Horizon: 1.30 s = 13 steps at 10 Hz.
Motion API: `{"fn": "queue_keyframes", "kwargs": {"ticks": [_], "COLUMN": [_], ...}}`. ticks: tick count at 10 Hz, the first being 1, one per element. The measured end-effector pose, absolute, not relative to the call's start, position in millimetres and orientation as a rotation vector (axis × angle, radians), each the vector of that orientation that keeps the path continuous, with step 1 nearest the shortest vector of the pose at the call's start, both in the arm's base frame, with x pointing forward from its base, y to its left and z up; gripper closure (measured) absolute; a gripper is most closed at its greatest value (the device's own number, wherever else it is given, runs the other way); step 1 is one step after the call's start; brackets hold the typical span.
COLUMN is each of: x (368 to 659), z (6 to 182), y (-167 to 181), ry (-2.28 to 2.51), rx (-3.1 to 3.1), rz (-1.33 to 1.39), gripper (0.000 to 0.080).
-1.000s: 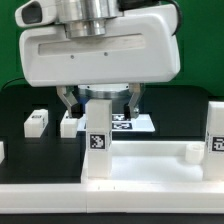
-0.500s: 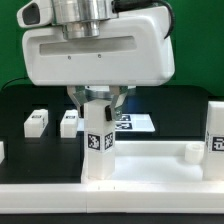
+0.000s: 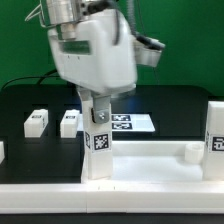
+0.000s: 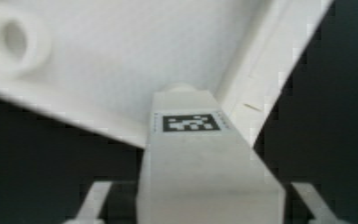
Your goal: Assemble desk
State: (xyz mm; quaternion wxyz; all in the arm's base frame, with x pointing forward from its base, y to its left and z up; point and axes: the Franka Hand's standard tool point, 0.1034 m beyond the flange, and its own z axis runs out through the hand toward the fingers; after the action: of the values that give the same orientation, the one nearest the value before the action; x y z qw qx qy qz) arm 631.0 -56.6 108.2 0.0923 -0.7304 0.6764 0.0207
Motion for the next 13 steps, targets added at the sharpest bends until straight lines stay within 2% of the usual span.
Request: {"fn": "queue_keyframes", "kwargs": {"ticks": [3,4,5,6,7,9,13], "x": [631.6,631.6,631.5,631.4,629.5,627.1,626.6], "z": [107.6,107.4,107.1,107.0,107.0,106.5,106.3], "y": [-52.0,-51.8,-51.8,-51.9,-50.9,-45.2,-49.6], "ry": [2.230,2.244,2.230,2.191,2.033,1.592,1.156], "rx": [-1.885,-1.869,-1.886,-1.931,-2.113,-2.481,-2.715], "rz": [0.113,0.116,0.114,0.107,0.104,0.079,0.028], "gripper": [0.0505,0.0425,0.0288,0.0288,0.0175,0.0158,0.0150]}}
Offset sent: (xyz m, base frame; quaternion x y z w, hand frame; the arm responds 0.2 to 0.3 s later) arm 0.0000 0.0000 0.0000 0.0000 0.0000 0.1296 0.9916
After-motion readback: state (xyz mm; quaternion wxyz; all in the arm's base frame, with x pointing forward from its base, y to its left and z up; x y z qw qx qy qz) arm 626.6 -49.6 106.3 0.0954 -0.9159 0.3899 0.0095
